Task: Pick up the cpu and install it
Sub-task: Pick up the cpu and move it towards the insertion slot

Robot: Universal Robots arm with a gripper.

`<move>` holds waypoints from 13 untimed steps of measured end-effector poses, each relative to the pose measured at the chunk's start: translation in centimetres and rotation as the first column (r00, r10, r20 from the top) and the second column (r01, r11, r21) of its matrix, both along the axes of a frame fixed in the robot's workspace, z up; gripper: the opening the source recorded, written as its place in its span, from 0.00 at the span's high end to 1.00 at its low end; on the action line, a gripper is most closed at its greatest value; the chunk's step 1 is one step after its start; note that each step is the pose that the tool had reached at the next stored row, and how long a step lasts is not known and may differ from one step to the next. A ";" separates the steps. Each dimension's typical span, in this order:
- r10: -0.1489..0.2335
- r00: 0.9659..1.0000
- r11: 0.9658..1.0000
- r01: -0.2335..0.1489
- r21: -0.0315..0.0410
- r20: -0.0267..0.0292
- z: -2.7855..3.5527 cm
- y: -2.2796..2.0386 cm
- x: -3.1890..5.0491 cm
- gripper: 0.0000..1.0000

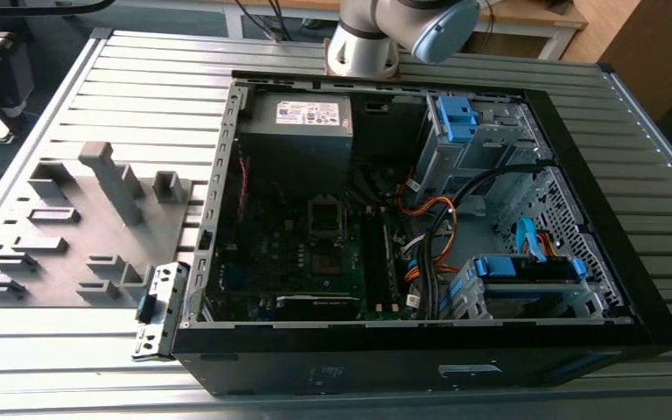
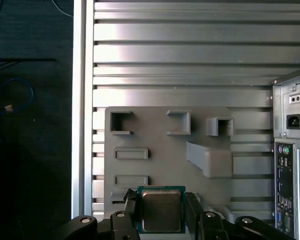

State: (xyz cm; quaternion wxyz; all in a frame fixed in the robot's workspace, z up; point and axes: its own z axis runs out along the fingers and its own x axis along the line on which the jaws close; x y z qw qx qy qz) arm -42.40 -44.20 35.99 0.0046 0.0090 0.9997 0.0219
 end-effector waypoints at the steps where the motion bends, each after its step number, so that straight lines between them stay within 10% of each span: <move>1: 0.000 1.000 1.000 0.000 0.000 0.000 0.00 0.00 0.30 0.53; 13: 0.000 1.000 1.000 0.000 0.000 0.000 0.00 0.00 4.62 0.53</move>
